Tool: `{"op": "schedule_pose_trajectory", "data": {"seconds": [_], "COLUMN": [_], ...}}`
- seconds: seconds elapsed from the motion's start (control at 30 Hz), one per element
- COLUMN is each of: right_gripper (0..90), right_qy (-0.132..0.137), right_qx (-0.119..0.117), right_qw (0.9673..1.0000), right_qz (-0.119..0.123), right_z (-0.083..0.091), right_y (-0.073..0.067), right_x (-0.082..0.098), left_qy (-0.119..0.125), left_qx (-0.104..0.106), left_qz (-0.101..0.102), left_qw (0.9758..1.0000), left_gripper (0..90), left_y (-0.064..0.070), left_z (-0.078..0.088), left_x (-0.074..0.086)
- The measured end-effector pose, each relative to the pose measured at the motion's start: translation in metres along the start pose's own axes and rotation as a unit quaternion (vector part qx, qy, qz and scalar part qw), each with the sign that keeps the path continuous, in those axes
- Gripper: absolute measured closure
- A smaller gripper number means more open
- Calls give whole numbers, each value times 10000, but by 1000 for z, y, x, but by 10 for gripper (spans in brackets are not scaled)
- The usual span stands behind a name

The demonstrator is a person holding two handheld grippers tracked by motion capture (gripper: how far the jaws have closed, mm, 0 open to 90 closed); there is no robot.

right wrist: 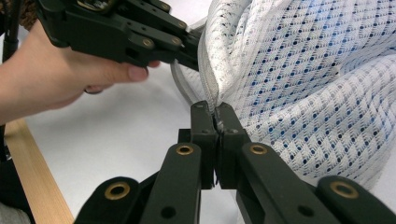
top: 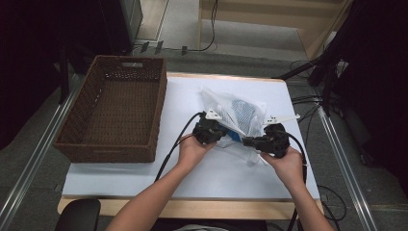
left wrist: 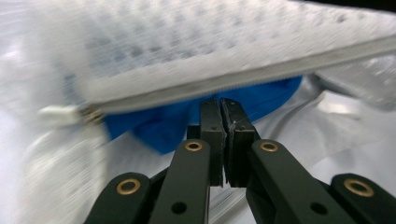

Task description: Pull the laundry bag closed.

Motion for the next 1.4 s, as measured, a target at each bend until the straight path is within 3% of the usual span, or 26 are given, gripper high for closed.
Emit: {"op": "schedule_pose_trajectory", "data": {"seconds": [0.13, 0.33, 0.43, 0.67, 0.73, 0.8, 0.9, 1.23, 1.4], "right_gripper": [897, 897, 897, 897, 897, 897, 896, 893, 892], "right_qy": [-9, -40, -72, -93, -97, -101, -92, -62, -88], "right_qx": [3, 13, 37, 32, 38, 57, 50, 107, 156], "right_qw": [10000, 10000, 10000, 9999, 9999, 9999, 9999, 9999, 9998], "right_qz": [-7, -23, -32, -52, -37, -65, -101, -73, -27], "right_z": [-1, -4, -6, -8, -8, -7, -7, -7, -8], "right_y": [0, 3, 5, 9, 9, 10, 13, 14, 16], "right_x": [0, 0, 0, 1, 1, 1, 2, 2, 3], "left_qy": [-107, -335, -302, -95, 48, -26, -175, -119, -179], "left_qx": [-200, -422, -369, -250, -156, -101, -69, 206, 121], "left_qz": [178, 331, 410, 333, 471, 412, 270, 167, -35], "left_qw": [9996, 9980, 9980, 9991, 9988, 9991, 9995, 9996, 9998], "left_gripper": [900, 900, 900, 900, 900, 900, 879, 765, 722], "left_y": [-18, -29, -26, -10, -8, -9, -11, -7, -7], "left_z": [-1, -23, -32, -48, -49, -49, -43, -2, 20], "left_x": [5, 12, 8, -9, -14, -14, -10, -12, -9]}}
Point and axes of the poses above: each handheld gripper's, and its own axes: z roughly backward along the jaws, x roughly out of its underside, y roughly to its right, the point moved 9 cm from there along -z, roughly forward along the jaws, and after that the axes turned 4 degrees about z, right-handed, at the moved point
